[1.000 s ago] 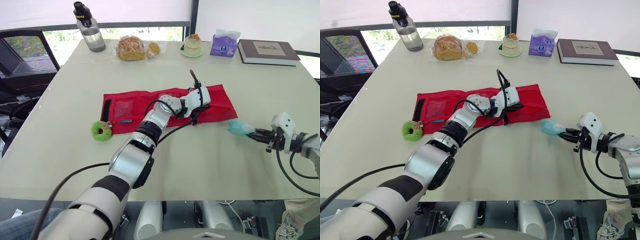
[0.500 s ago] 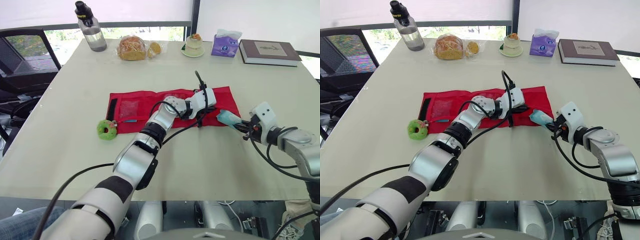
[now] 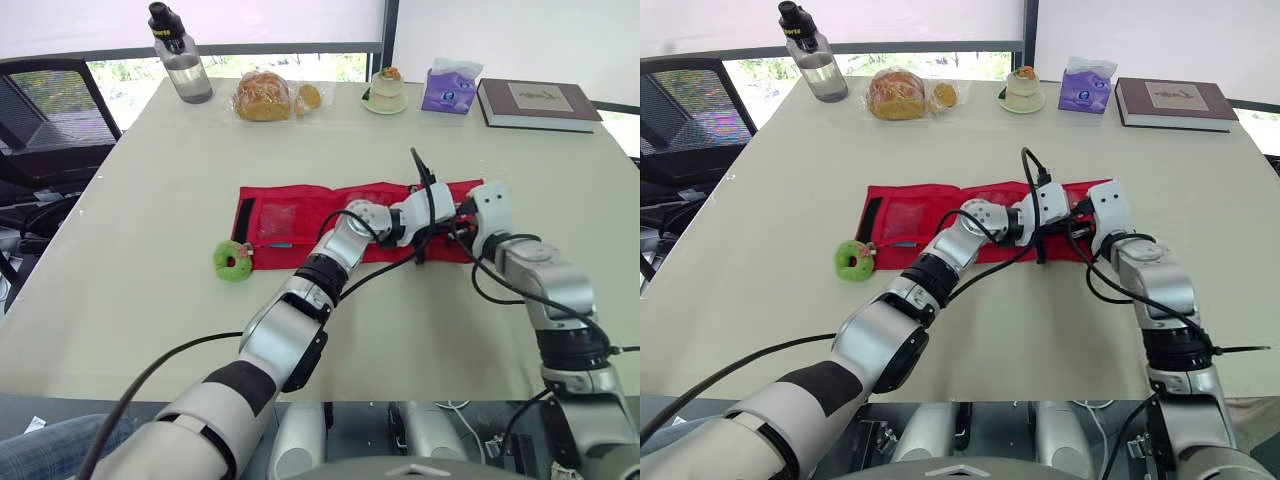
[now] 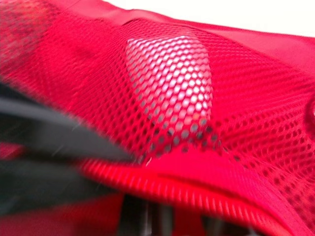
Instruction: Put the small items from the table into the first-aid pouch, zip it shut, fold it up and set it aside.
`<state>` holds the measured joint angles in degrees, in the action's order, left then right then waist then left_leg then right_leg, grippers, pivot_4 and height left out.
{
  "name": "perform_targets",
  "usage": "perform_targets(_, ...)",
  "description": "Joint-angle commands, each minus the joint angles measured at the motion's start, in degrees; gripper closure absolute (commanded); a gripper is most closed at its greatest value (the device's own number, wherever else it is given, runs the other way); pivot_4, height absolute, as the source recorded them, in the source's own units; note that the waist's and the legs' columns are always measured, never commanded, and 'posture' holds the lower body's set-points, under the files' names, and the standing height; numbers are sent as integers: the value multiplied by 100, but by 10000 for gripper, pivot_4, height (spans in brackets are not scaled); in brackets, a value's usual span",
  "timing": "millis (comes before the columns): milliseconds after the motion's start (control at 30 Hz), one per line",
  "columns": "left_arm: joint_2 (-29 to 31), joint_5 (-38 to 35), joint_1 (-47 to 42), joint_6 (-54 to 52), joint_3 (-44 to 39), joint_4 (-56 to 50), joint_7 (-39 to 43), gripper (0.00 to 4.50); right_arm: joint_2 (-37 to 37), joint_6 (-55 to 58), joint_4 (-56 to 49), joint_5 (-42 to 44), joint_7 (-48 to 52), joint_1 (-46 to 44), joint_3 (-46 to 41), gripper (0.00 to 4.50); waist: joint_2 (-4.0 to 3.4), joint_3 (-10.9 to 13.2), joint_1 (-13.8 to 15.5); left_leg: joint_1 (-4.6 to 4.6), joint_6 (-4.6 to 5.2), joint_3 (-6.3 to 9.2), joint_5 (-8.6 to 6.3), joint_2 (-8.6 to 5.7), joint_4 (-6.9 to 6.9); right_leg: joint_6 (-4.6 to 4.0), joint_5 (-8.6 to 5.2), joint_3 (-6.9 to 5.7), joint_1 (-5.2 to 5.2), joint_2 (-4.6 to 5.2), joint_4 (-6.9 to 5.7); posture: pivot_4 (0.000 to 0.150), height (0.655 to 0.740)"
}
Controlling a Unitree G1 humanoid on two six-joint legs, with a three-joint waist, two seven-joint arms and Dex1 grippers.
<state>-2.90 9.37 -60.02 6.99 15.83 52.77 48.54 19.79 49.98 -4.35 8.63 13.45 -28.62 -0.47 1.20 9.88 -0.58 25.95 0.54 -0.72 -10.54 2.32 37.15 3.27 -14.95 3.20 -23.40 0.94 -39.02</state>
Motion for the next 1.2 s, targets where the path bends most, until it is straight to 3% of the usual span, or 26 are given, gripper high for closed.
perform_targets(33,-145,-67,-31,-7,55,-244,-12,45000,-25,-75,-232,-76,-70,-71,0,22504,0,0,-7,1,0,0,0,0,0,0,0,0,0,0,2,1500,7400)
perform_targets(167,-53,-15,-94,-5,4,-90,-181,45000,201,41,-769,72,245,284,-94,6315,0,0,2,2,0,1,0,0,-2,0,0,-1,-2,0,1,1500,7400)
perform_targets(367,-7,-54,-209,3,-71,104,-287,45000,762,473,-1970,533,860,1015,-328,6315,-2,-1,-24,6,1,1,-1,-1,-2,0,0,-1,-3,1,5,1500,7400)
perform_targets(733,-222,-239,-283,39,-126,246,-216,45000,1270,713,-2870,1466,1522,1663,-1098,6315,-5,-2,-35,-1,1,3,0,2,-7,0,-1,4,-3,-5,2,1500,7400)
perform_targets(833,-202,-491,-197,-143,-283,46,30,37321,1275,638,-2927,1570,1438,1801,-1582,5919,-5,-2,-21,0,1,2,0,2,-5,0,-1,4,-3,-4,2,1500,7400)
perform_targets(1000,29,-808,164,-244,-377,-685,465,16328,1308,292,-2707,1483,1335,2075,-2048,5919,-6,-3,-23,-1,0,3,0,2,-6,0,0,4,-3,-4,2,1500,7400)
perform_targets(1067,211,-1231,481,-770,-519,-1413,842,9826,1200,106,-2390,1379,1168,2147,-2168,5919,-6,-3,-34,-2,0,2,0,2,-7,0,0,5,-3,-4,2,1500,7400)
perform_targets(1133,470,-1482,808,-1183,-580,-2092,1114,335,1146,-68,-2101,1281,1066,2213,-2192,5919,-7,-3,-40,-3,0,1,0,2,-8,0,0,6,-3,-4,1,1500,7400)
perform_targets(1200,902,-1647,1215,-1551,-583,-2854,1373,335,1099,-206,-1775,1253,1041,2237,-2164,5919,-9,-5,-62,-7,0,-1,0,4,-10,-1,-1,9,-3,-5,0,1500,7400)
